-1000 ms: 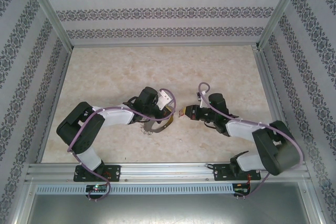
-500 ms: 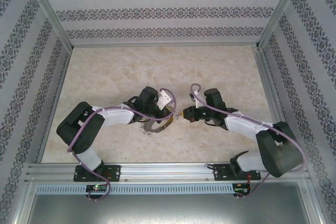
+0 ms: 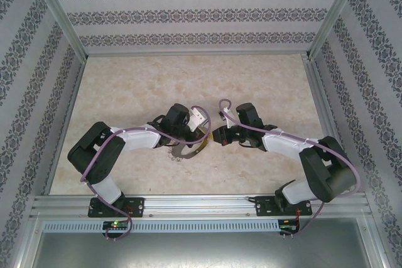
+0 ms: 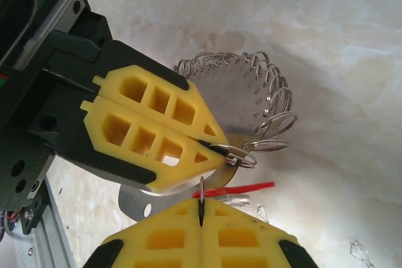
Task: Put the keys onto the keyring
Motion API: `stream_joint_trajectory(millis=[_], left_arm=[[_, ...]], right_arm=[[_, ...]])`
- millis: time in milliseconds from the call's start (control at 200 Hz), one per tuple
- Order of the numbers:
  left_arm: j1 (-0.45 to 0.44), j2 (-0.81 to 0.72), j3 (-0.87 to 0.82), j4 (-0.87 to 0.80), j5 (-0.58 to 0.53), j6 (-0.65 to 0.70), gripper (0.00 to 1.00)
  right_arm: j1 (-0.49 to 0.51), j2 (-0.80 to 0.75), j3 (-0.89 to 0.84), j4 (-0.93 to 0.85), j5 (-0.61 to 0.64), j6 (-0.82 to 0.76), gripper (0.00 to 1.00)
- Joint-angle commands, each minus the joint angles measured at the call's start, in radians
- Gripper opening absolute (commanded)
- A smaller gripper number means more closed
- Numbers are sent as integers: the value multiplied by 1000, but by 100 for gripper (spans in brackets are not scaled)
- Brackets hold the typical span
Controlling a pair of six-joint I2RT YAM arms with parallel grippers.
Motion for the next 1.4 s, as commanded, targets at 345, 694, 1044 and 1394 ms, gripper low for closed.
stream_joint_trajectory(millis=[345, 694, 1044, 1394], left_arm=[[-11, 9, 17, 5, 29, 30, 0], [-11, 0, 12, 15, 26, 30, 0], [-12, -17, -3, 27, 24, 27, 0], [-11, -23, -5, 27, 18, 29, 0]], right_arm=[[13, 39, 43, 73, -3, 7, 0], [4, 96, 54, 98, 0, 13, 0], [-29, 109, 10, 135, 12, 30, 0], [-50, 115, -28, 161, 14, 39, 0]])
